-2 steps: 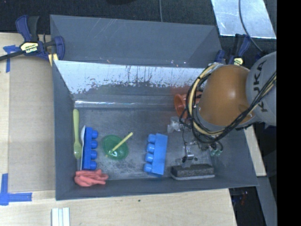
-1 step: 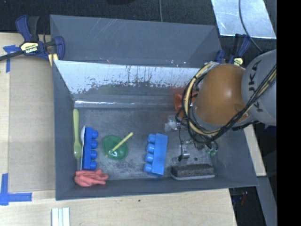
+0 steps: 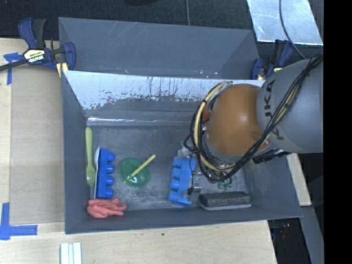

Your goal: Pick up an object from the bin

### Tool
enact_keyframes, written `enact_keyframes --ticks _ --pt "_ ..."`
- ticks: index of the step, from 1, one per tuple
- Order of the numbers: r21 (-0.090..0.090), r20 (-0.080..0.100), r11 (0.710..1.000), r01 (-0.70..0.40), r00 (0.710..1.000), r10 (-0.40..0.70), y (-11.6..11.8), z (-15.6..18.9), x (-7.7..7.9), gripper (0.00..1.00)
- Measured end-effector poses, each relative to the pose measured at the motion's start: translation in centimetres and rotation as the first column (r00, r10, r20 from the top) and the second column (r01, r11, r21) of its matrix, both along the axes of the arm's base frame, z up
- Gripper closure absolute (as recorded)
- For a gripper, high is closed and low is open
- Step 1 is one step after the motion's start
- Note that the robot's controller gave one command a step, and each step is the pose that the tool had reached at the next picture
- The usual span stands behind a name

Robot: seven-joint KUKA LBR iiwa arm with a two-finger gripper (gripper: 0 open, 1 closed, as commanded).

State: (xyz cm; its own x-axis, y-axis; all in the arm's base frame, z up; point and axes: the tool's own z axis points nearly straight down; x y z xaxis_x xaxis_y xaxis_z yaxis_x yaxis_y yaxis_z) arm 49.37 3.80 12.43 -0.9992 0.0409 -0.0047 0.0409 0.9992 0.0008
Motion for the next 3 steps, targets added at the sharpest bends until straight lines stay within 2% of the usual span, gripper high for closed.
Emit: enact_keyframes --ticks 1,2,3 --pt "-0.003 0.004 0.981 -0.196 0.981 0.196 1.5 -1.9 1.1 0.00" --pt "-0.002 0.001 0.975 -0.221 0.975 0.221 3.3 -3.1 0.3 0.00" --pt "-0.001 0.005 1.000 -0.028 1.000 0.028 4.5 -3.6 1.9 0.00"
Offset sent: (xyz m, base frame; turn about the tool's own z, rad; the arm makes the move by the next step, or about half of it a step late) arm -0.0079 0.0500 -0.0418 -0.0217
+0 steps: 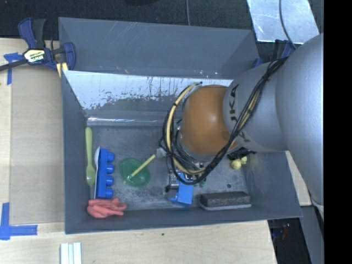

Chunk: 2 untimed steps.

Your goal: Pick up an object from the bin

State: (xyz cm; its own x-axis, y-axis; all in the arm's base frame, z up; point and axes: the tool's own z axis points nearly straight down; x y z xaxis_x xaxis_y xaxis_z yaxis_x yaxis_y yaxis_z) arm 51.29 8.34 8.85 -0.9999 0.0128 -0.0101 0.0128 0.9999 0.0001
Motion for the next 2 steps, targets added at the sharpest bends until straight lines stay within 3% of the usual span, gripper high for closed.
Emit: enact_keyframes --ticks 1,2 --pt "0.001 0.000 0.992 -0.122 0.992 0.122 -0.4 -0.4 0.0 0.00" --pt "0.001 -0.001 1.000 -0.018 1.000 0.018 -1.5 -1.3 0.0 0.00"
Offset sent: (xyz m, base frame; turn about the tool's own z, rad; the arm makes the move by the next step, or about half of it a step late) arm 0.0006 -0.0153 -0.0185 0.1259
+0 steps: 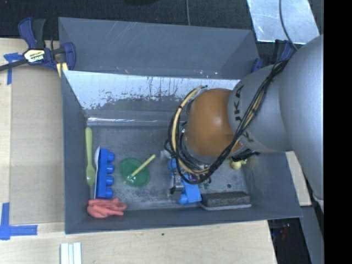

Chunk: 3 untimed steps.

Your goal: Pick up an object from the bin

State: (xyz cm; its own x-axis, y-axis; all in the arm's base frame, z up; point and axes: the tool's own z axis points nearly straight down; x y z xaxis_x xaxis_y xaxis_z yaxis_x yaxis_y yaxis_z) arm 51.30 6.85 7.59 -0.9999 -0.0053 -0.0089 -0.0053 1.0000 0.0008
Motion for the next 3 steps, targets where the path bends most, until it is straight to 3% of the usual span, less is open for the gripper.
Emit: enact_keyframes --ticks 1,2,3 --pt "0.000 0.002 0.996 0.084 0.996 -0.084 -1.8 2.3 0.1 0.00" --pt "-0.003 0.003 0.979 -0.203 0.979 0.203 0.9 3.5 1.4 0.00" --pt "-0.004 0.007 0.990 -0.140 0.990 0.140 6.5 4.0 0.3 0.00"
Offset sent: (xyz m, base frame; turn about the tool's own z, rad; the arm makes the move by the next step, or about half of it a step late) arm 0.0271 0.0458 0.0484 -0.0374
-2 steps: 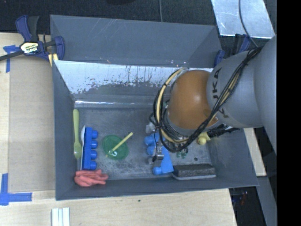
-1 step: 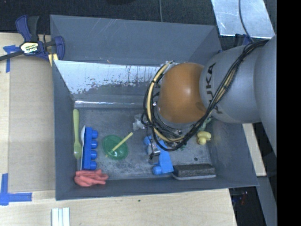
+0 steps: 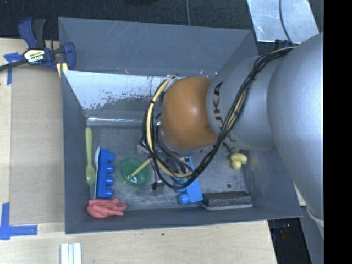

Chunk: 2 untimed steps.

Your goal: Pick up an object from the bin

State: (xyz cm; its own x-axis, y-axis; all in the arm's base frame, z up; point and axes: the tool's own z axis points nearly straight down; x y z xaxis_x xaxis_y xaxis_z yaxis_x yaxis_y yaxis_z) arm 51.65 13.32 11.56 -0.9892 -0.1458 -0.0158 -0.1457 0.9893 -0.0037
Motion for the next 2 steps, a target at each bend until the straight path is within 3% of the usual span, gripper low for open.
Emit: enact_keyframes --ticks 1,2 --pt "0.000 0.003 0.999 -0.044 0.999 0.044 0.8 -1.3 1.5 0.00" --pt "0.005 0.007 0.998 0.066 0.998 -0.066 -0.1 -4.4 2.0 1.00"
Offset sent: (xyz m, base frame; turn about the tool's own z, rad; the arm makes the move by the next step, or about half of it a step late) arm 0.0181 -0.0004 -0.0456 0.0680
